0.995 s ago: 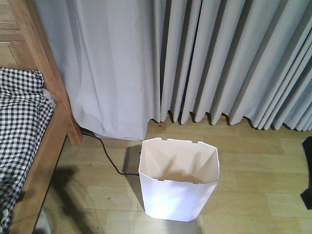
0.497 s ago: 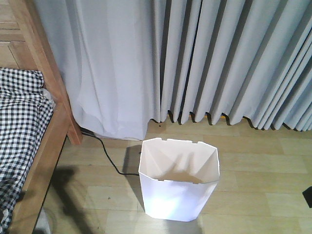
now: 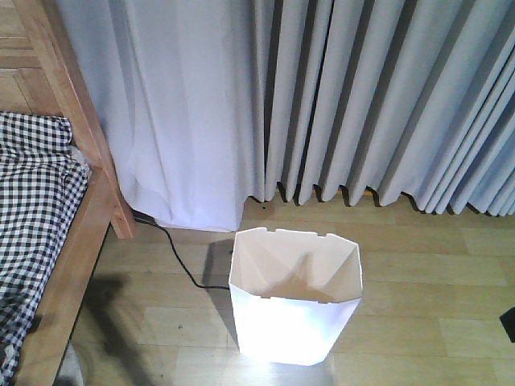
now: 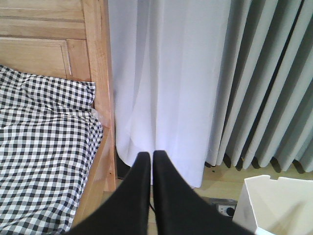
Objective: Move trash bin to bedside with robot
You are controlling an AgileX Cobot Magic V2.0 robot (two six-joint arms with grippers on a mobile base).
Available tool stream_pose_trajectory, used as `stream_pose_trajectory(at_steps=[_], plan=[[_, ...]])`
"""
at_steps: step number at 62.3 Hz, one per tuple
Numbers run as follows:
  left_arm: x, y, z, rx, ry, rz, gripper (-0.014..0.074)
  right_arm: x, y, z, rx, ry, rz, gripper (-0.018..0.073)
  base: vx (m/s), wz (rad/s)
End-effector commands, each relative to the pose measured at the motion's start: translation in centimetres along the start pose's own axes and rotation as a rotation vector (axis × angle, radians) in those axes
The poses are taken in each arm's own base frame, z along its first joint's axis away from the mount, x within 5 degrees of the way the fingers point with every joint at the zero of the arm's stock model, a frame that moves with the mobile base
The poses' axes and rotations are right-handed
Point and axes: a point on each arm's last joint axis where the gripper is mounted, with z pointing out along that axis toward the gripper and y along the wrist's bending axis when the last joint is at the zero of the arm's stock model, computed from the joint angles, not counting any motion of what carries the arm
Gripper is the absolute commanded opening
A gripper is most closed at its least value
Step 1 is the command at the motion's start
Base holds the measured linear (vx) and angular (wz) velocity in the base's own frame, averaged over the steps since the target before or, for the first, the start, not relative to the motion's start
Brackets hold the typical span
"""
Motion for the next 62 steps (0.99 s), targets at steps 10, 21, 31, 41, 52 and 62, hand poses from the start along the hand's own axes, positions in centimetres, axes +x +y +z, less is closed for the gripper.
stream_pose_trajectory(at_steps=[10, 21, 31, 41, 52, 62], plan=[[-0.5, -0.1, 0.1, 0.009, -0.061, -0.006, -0.0006, -1.0, -0.2, -0.1, 0.027, -0.042, 0.008, -0.0010, 0.00, 0.00], [-0.5, -0.1, 0.1, 0.009, -0.061, -0.006, -0.0006, -0.8, -0.8, -0.1, 0.088, -0.013, -0.130, -0.0010, 0.00, 0.00], [-0.5, -0.1, 0.1, 0.009, -0.061, -0.006, -0.0006, -0.7, -1.6, -0.3, 0.187, 0.002, -0.142, -0.0010, 0.00, 0.00], [-0.5, -0.1, 0.1, 0.009, -0.061, -0.006, -0.0006, -1.2, -2.1, -0.4, 0.236, -0.052, -0.097, -0.0010, 0.00, 0.00], [-0.5, -0.1, 0.1, 0.009, -0.061, -0.006, -0.0006, 0.8, -2.0, -0.2, 0.208, -0.062, -0.095, -0.0010, 0.00, 0.00], [-0.5, -0.1, 0.1, 0.009, -0.061, -0.006, -0.0006, 3.0, -1.3, -0.3, 0.081, -0.055, -0.159, -0.0010, 0.00, 0.00]])
